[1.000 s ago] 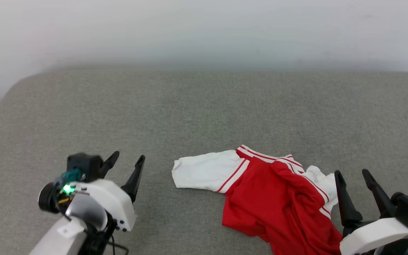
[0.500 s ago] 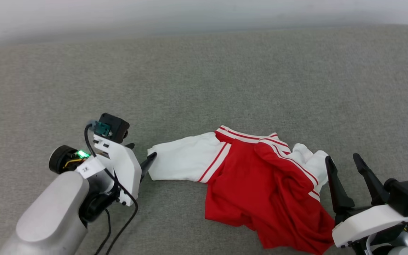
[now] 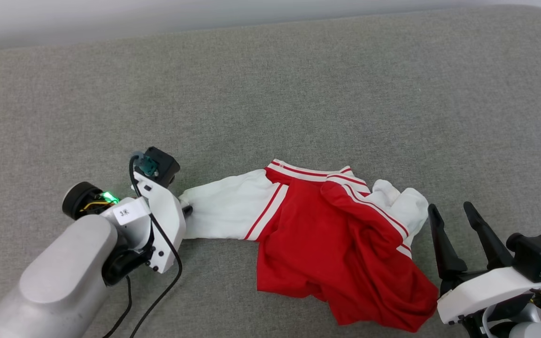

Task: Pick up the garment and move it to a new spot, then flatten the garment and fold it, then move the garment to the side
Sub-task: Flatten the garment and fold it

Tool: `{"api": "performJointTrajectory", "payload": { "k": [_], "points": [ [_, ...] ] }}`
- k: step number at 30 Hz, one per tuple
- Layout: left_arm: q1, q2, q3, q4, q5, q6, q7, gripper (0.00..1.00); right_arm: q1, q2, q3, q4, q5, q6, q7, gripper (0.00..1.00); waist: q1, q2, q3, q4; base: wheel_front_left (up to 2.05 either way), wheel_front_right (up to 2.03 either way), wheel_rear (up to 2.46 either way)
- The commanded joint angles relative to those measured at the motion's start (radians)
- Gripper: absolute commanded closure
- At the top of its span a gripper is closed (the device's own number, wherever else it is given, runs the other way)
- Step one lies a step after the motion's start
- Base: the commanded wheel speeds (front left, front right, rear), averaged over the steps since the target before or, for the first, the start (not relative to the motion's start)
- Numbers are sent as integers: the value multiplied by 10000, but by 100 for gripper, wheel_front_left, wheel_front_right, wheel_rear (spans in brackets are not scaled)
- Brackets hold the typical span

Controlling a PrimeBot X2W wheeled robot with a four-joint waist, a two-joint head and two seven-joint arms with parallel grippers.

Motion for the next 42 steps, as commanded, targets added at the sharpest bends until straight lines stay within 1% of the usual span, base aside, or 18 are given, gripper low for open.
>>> {"api": "performJointTrajectory", "payload": {
  "k": [1, 5, 11, 15, 21, 23, 24, 27, 29, 32, 36, 42],
  "points": [
    [195, -60, -357, 230, 119, -52, -65, 100, -115, 15, 19, 48, 75, -3, -32, 0, -1, 0, -20, 7, 0, 0, 0],
    [-279, -40, -484, 195, 451, -54, -1078, 100, -39, 15, -44, 252, 215, -3, 6, 0, -1, 0, -275, 94, 0, 0, 0],
    [-728, 203, -477, -28, 797, -45, -2034, 100, 191, 15, -197, 513, 255, -3, 123, 0, -1, 0, -836, 389, 0, 0, 0],
    [-686, 499, -272, -608, 948, 173, -2524, 100, 340, 15, -338, 583, 324, -3, 199, 0, -1, 0, -1166, 634, 0, 0, 0],
    [486, 1405, -387, -2179, 1239, 619, -2781, 100, 604, 14, -524, 584, 377, -3, 302, 0, -1, 0, -1589, 897, 0, 0, 0],
    [1025, 1715, -556, -2698, 1332, 759, -2758, 100, 684, 15, -586, 567, 387, -3, 344, 0, -1, 0, -1706, 982, 0, 0, 0],
    [1644, 1879, -769, -3194, 1324, 872, -2755, 100, 780, 14, -648, 546, 399, -3, 377, 0, -1, 0, -1799, 1069, 0, 0, 0],
    [2400, 2085, -1187, -3786, 1505, 996, -2759, 100, 855, 15, -724, 520, 399, -3, 480, 0, -1, 0, -1902, 1194, 0, 0, 0],
    [2941, 2073, -1493, -3965, 1451, 1013, -2768, 100, 892, 14, -747, 480, 367, -3, 542, 0, -1, 0, -1942, 1247, 0, 0, 0],
    [3543, 2068, -1777, -3826, 1398, 1129, -2810, 100, 941, 14, -809, 435, 394, -3, 647, 0, -1, 0, -1994, 1345, 0, 0, 0],
    [4165, 1946, -1894, -3302, 1263, 1383, -3145, 100, 1039, 14, -910, 386, 378, -3, 764, 0, -1, 0, -2092, 1448, 0, 0, 0],
    [4480, 1881, -1539, -2193, 1253, 1915, -4108, 100, 1142, 14, -1136, 275, 293, -3, 934, 0, -1, 0, -2264, 1607, 0, 0, 0]
  ]
}}
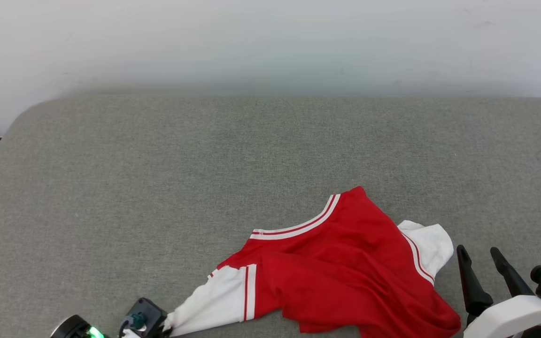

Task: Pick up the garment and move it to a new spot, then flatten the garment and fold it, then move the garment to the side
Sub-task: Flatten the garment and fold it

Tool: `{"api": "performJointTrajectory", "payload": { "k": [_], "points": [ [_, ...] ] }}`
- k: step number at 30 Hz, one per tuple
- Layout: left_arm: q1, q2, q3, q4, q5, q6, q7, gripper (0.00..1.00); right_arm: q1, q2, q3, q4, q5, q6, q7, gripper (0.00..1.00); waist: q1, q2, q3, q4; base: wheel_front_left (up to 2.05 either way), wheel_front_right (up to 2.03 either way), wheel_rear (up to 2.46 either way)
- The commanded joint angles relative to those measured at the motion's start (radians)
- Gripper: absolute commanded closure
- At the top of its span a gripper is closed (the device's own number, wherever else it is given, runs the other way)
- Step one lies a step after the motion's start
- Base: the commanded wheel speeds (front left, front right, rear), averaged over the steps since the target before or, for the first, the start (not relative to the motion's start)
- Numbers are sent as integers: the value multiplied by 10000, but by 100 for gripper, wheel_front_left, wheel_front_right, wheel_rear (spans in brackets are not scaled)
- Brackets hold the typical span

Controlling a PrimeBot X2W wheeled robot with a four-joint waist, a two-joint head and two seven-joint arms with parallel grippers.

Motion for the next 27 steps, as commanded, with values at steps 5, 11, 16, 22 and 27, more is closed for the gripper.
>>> {"api": "performJointTrajectory", "payload": {
  "k": [5, 11, 16, 22, 27],
  "points": [
    [219, -264, 426, 1045, -332, 318, -809, 100, 73, 12, -84, -172, -105, -3, 147, 0, 1, 0, -92, 64, 0, 0, 0],
    [502, -674, 911, 1767, -1019, 526, -1464, 100, 182, 12, -209, -249, -117, -3, 247, 0, 1, 0, -179, 24, 0, 0, 0],
    [527, -1073, 1294, 1699, -1232, 777, -2225, 0, 209, 12, -434, -242, -154, -3, 308, 0, 1, 0, -304, 69, 0, 0, 0],
    [655, -1400, 1934, 1046, -1448, 1346, -3344, 0, 171, 12, -769, -59, -195, -3, 472, 0, 1, 0, -492, 161, 0, 0, 0],
    [732, -1600, 2347, 420, -1496, 1796, -4023, 0, 82, 12, -1077, 305, -182, -3, 726, 0, 1, 0, -616, 211, 0, 0, 0]
  ]
}}
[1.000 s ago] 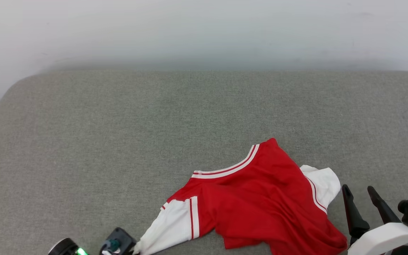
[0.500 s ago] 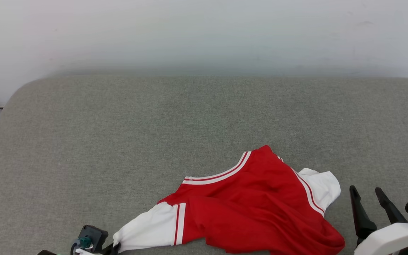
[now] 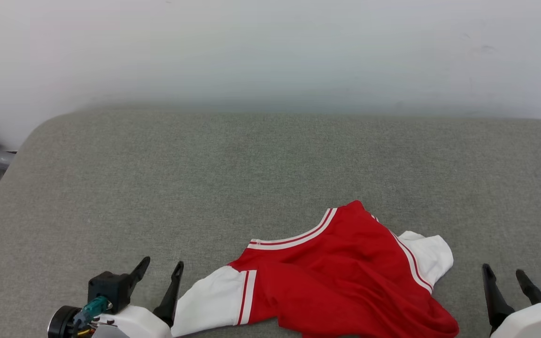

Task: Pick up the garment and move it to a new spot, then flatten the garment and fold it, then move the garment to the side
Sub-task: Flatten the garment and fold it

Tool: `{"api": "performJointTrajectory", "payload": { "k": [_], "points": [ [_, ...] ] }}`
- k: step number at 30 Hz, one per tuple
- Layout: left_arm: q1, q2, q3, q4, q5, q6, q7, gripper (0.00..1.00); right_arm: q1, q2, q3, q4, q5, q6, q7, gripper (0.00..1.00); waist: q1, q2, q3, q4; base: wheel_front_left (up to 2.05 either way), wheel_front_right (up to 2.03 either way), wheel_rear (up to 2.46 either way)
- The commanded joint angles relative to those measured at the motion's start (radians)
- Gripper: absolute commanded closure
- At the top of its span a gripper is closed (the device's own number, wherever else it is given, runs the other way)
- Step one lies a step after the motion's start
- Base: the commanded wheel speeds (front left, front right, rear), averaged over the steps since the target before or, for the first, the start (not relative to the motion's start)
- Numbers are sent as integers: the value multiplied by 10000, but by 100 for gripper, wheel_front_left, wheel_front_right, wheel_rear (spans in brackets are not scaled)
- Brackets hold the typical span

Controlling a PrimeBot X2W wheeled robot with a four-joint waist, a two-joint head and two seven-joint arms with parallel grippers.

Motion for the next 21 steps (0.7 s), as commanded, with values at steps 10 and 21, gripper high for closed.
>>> {"api": "performJointTrajectory", "payload": {
  "k": [10, 21],
  "points": [
    [493, -476, 1100, -1555, 247, 946, -667, 0, -958, -165, -377, 1148, -100, -3, 1621, 0, 0, -1, 58, 167, 0, 0, 0],
    [460, -777, 1766, -2332, 702, 808, -740, 0, -3603, -1820, 1449, 2515, 528, -3, 4648, 0, 0, -1, 927, 729, 0, 0, 0]
  ]
}}
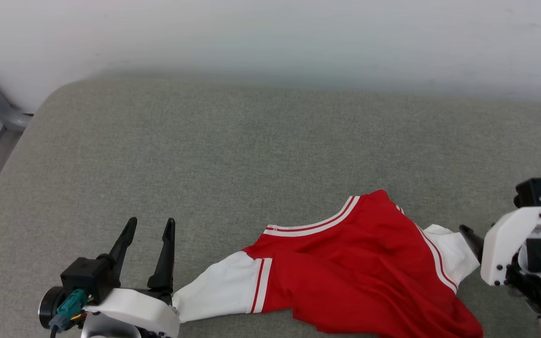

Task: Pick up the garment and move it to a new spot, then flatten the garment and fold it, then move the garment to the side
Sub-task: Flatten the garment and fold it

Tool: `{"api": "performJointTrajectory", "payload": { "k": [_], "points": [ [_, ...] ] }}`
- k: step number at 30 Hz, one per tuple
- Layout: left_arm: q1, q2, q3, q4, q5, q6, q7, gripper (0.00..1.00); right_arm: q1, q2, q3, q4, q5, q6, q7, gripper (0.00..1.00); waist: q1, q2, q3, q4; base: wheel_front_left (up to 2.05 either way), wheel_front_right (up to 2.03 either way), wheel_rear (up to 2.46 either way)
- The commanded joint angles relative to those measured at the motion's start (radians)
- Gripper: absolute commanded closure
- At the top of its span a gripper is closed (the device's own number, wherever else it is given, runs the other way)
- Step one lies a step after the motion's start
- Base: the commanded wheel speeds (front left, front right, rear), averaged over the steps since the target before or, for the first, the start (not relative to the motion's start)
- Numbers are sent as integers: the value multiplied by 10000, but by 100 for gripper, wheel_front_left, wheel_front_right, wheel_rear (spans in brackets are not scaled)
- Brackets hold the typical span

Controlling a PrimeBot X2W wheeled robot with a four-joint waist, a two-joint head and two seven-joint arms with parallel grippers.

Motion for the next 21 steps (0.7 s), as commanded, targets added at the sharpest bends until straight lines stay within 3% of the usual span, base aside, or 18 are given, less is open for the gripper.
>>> {"api": "performJointTrajectory", "payload": {
  "k": [1, 10, 18, 19, 20, 21],
  "points": [
    [-118, -92, 124, -70, 78, -98, -68, 0, -462, -238, 383, 109, 118, -3, 316, 0, 0, -1, 347, 209, 0, 0, 0],
    [-605, -502, 445, 147, 368, -753, -72, 0, -1934, -1273, 2448, 1273, 781, -3, 1898, 0, 0, -1, 1249, 603, 0, 0, 0],
    [-674, -809, 739, 550, 508, -1180, -72, 0, -1615, -1230, 3059, 2442, 1481, -3, 3479, 0, 0, -1, 1424, 666, 0, 0, 0],
    [-655, -830, 777, 603, 521, -1234, -73, 0, -1550, -1188, 3055, 2526, 1536, -3, 3669, 23, 0, -1, 1404, 649, 0, 0, 0],
    [-628, -845, 812, 653, 517, -1255, -73, 0, -1520, -1132, 3059, 2502, 1622, -3, 3709, 78, 0, -1, 1366, 623, 0, 0, 0],
    [-593, -855, 841, 700, 515, -1273, -73, 0, -1511, -1112, 3064, 2435, 1642, -3, 3737, 100, 0, -1, 1323, 593, 0, 0, 0]
  ]
}}
